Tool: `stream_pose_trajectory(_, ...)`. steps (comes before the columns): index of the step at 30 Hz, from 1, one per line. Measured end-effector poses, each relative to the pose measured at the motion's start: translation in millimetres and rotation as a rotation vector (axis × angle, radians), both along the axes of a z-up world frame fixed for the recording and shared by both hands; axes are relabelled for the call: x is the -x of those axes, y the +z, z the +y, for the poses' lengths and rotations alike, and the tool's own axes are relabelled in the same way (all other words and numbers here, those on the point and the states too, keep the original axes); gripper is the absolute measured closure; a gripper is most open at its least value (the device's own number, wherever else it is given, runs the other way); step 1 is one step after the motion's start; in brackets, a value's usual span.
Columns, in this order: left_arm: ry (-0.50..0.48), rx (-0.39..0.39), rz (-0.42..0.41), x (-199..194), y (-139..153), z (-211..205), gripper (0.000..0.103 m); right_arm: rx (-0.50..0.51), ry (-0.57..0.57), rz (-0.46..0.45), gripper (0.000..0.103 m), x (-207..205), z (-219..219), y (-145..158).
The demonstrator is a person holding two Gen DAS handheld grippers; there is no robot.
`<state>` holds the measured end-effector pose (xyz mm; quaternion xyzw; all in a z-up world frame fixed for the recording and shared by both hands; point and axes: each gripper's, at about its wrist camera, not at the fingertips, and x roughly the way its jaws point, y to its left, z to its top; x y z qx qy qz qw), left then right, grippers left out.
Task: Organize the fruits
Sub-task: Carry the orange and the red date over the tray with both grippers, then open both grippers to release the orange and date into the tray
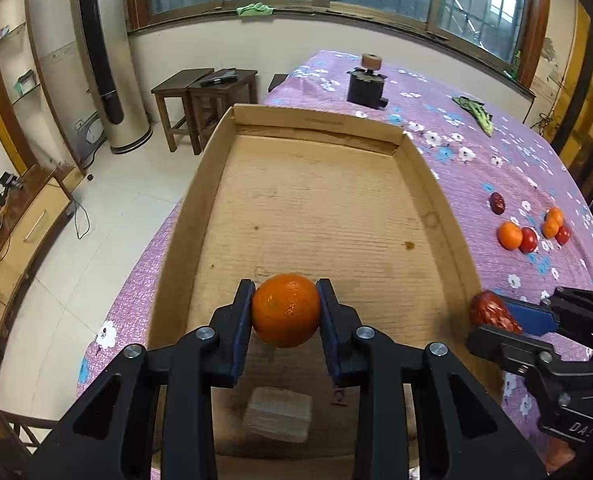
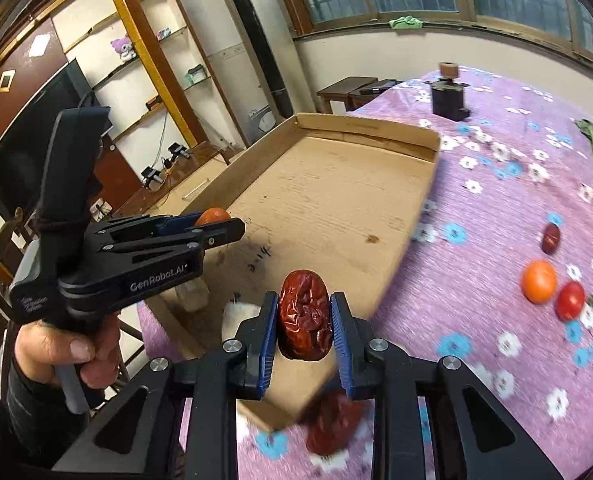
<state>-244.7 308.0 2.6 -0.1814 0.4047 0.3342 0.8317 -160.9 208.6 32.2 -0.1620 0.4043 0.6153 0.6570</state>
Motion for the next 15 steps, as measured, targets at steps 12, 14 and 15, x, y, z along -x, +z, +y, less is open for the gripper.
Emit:
stream_pose_trajectory(12,-0.005,0.018,0.056,-1.0,-18.4,3.9,0.074,0.092,0.046,-0.026,0.077,9.4,48.2,-34.2)
stream_pose_trajectory(14,0.002,0.009,0.071,-0.9,-19.1,2.9,0.074,0.096,0.053,-0.047,0.076,10.6,52.3,-33.3)
stream_pose_trajectory(15,0.004,0.010,0.074,-1.1,-19.1,3.0,0.072,0.099,0.055,-0.047,0.076,10.7,52.8,-33.3)
